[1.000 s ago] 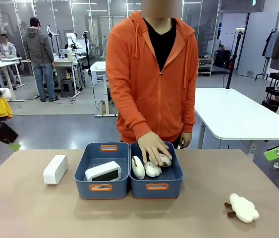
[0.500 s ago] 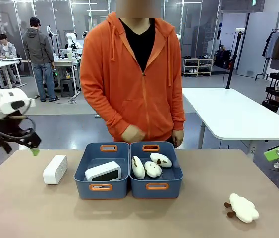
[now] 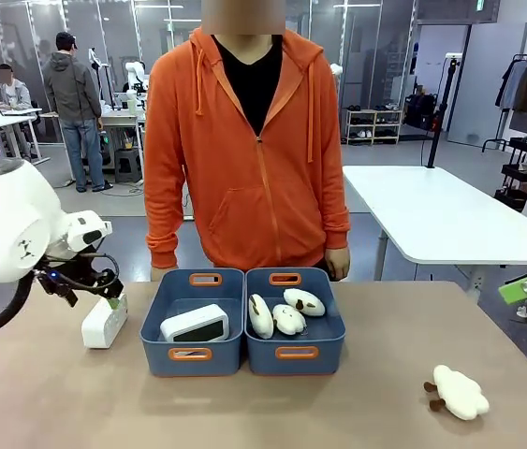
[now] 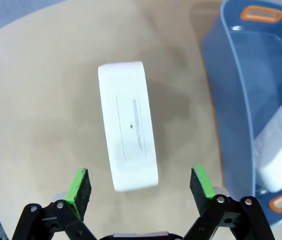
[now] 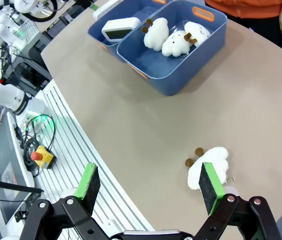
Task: Sort the digital clocks into the basket.
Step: Pick up the Digital clock from the table and place it into the empty Plastic storage basket.
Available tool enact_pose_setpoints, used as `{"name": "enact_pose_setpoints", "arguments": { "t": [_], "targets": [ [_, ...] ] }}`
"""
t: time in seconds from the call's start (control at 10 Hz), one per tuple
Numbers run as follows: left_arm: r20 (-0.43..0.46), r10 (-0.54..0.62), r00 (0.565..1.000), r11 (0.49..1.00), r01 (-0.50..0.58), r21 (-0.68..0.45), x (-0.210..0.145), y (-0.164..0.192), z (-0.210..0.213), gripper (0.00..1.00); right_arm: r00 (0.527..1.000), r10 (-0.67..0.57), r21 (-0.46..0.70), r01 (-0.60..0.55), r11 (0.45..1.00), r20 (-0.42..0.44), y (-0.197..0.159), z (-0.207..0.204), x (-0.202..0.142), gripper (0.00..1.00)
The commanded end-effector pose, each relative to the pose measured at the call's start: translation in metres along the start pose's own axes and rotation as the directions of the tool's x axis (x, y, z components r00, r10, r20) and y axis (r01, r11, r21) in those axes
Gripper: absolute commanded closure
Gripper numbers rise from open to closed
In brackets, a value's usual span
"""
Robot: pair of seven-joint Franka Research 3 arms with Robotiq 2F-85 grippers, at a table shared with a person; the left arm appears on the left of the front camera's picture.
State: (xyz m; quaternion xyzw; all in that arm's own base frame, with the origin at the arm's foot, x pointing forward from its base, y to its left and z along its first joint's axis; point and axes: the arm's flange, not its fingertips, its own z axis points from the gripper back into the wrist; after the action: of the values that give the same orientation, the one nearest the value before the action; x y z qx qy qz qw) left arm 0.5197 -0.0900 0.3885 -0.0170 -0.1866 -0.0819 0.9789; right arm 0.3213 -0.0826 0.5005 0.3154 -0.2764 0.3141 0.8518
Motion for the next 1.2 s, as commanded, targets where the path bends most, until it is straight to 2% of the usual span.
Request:
{"name": "enact_pose_setpoints", "arguments": {
  "t": [0.0,0.3,0.6,0.7,0.8,0.9,1.0,1.1],
  "targets": [
    [-0.078,0.019,0.997,0.999,-0.017,0.035,0.022,-0.006,-0.016,0.00,1.000,0.013,0.012,-0.013,1.000,0.010,-0.001,-0.001,0.000,0.00],
    [-0.126,0.063,0.990,0.991,-0.047,0.126,0.036,-0.002,-0.059,0.00,1.000,0.013,0.012,-0.013,1.000,0.010,-0.001,-0.001,0.000,0.00],
    [-0.172,0.113,0.979,0.989,-0.094,0.114,0.039,0.008,-0.089,0.00,1.000,0.013,0.012,-0.013,1.000,0.010,-0.001,-0.001,0.000,0.00],
    [-0.195,0.113,0.974,0.989,-0.092,0.113,0.036,0.010,-0.091,0.35,1.000,0.013,0.012,-0.013,1.000,0.010,-0.001,-0.001,0.000,0.00],
    [-0.216,0.102,0.971,0.992,-0.082,0.099,0.034,0.009,-0.090,0.60,1.000,0.013,0.012,-0.013,1.000,0.010,-0.001,-0.001,0.000,0.00],
    [-0.224,0.097,0.970,0.993,-0.077,0.094,0.031,0.008,-0.088,0.95,1.000,0.013,0.012,-0.013,1.000,0.010,-0.001,-0.001,0.000,0.00],
    [-0.230,0.092,0.969,0.993,-0.073,0.089,0.030,0.008,-0.085,1.00,1.000,0.013,0.012,-0.013,1.000,0.010,-0.001,-0.001,0.000,0.00],
    [-0.231,0.091,0.969,0.994,-0.074,0.085,0.029,0.009,-0.080,1.00,1.000,0.013,0.012,-0.013,1.000,0.010,-0.001,-0.001,0.000,0.00]
  ]
}}
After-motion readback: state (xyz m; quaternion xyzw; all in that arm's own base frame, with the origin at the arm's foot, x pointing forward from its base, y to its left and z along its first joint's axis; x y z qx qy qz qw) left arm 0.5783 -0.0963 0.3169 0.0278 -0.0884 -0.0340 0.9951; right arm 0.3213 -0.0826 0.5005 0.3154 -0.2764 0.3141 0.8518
